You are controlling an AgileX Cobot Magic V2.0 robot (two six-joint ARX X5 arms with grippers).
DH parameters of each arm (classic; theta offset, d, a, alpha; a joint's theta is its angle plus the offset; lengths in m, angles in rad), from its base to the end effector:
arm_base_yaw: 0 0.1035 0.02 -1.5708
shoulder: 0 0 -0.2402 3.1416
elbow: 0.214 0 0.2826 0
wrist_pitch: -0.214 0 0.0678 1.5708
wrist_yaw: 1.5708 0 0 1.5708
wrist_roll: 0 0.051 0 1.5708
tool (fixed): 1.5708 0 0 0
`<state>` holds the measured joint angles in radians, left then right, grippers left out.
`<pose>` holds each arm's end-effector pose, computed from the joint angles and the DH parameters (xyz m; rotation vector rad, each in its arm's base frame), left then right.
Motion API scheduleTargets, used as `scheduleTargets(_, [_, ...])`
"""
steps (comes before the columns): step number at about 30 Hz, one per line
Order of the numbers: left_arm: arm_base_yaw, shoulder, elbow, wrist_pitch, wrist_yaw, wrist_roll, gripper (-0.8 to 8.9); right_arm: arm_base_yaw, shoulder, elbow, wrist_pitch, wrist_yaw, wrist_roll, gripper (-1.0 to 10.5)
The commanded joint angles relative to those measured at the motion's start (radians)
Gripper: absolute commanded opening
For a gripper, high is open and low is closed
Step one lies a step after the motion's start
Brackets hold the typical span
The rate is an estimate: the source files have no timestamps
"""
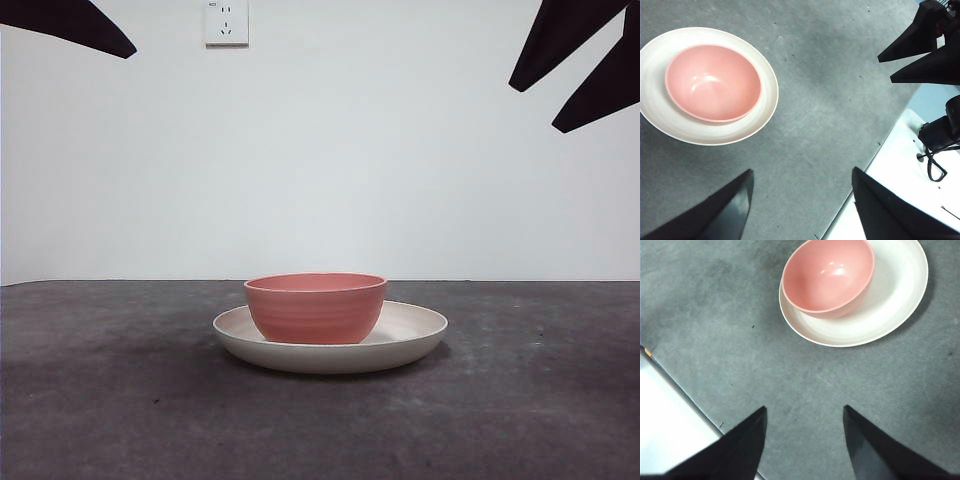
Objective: Place the red bowl on the white plate
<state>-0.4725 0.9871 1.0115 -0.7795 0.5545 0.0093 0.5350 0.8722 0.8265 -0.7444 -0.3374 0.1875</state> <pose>0.2043 -0.1346 0.2945 -0.0242 0.7827 -0.9796 0.1856 0.1296 0.2524 0.0858 0.8844 0.7459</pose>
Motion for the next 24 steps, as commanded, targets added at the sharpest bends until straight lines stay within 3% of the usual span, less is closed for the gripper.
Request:
scheduleTargets(1, [-0.006, 0.005, 0.008, 0.007, 0.007, 0.005, 3.11, 0.006, 0.008, 0.010, 0.004, -0.002, -0.008, 2.4])
scheduleTargets(4, [-0.006, 0.005, 0.008, 0.007, 0.007, 0.005, 2.62, 0.006, 0.008, 0.010, 0.000, -0.002, -0.008, 2.4])
scheduleTargets(5, [-0.006, 0.005, 0.008, 0.007, 0.007, 0.005, 2.02, 0.006, 0.007, 0.010, -0.003, -0.002, -0.008, 1.9])
scheduleTargets(7, [-0.006, 0.005, 0.008, 0.008, 0.007, 0.005, 0.17, 0.006, 0.007, 0.010, -0.016, -0.002, -0.010, 0.0])
scheduleTargets(24, [-0.006, 0.005, 0.008, 0.010, 0.007, 0.005, 0.11, 0.006, 0.007, 0.011, 0.009, -0.002, -0.012, 0.1])
